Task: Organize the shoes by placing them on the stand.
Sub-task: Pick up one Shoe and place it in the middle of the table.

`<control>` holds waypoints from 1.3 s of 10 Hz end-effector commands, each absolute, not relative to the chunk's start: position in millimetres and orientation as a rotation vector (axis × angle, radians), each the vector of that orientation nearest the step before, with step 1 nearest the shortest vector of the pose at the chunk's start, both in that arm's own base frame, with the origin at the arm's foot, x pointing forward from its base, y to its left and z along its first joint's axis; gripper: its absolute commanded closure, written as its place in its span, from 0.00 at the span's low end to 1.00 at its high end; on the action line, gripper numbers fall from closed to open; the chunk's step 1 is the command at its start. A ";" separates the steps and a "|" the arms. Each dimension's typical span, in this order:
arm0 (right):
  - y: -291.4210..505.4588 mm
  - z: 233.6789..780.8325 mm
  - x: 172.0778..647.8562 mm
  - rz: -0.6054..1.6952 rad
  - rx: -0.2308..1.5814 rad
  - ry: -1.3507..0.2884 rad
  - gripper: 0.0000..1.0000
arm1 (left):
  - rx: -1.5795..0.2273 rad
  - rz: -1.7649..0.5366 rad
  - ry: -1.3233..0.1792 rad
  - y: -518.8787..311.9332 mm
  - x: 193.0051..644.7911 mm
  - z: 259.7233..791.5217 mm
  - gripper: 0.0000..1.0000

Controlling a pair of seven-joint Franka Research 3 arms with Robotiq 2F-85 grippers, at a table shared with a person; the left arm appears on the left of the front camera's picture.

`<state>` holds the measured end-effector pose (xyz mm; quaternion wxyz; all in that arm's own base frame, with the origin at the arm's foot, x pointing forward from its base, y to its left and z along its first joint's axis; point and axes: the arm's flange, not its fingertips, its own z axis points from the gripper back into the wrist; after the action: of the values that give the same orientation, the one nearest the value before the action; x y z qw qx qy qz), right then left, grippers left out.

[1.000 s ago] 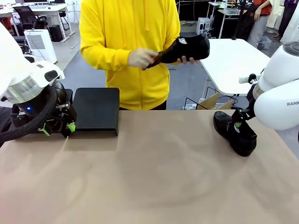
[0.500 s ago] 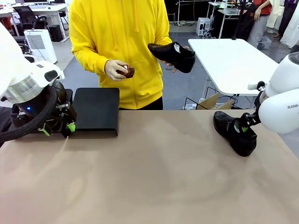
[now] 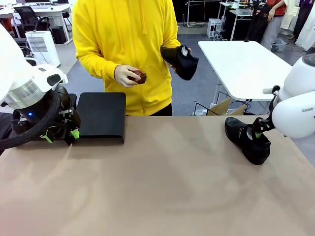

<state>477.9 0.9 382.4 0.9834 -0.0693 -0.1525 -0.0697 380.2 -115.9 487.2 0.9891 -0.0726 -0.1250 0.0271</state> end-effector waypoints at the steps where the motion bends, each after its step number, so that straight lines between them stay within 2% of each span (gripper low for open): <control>1: 10.6 423.9 435.8 -0.277 -0.185 -0.337 0.00 | -0.150 0.048 -0.260 -114.7 379.0 486.0 0.22; 5: 23.7 454.6 364.3 -0.313 -0.241 -0.284 0.00 | -0.150 0.048 -0.260 -114.7 379.0 486.0 0.22; 9: 33.6 452.8 304.1 -0.379 -0.151 -0.291 0.00 | -0.150 0.048 -0.260 -114.7 379.0 486.0 0.22; 12: 36.0 453.6 297.2 -0.395 -0.131 -0.297 0.00 | -0.150 0.048 -0.260 -114.7 379.0 486.0 0.22; 13: 35.0 452.5 302.1 -0.481 -0.152 -0.243 0.00 | -0.150 0.048 -0.260 -114.7 379.0 486.0 0.22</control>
<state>336.1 37.4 494.9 0.9682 -0.0750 -0.1374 -0.1949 380.2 -115.9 487.3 0.9891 -0.0726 -0.1251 0.0271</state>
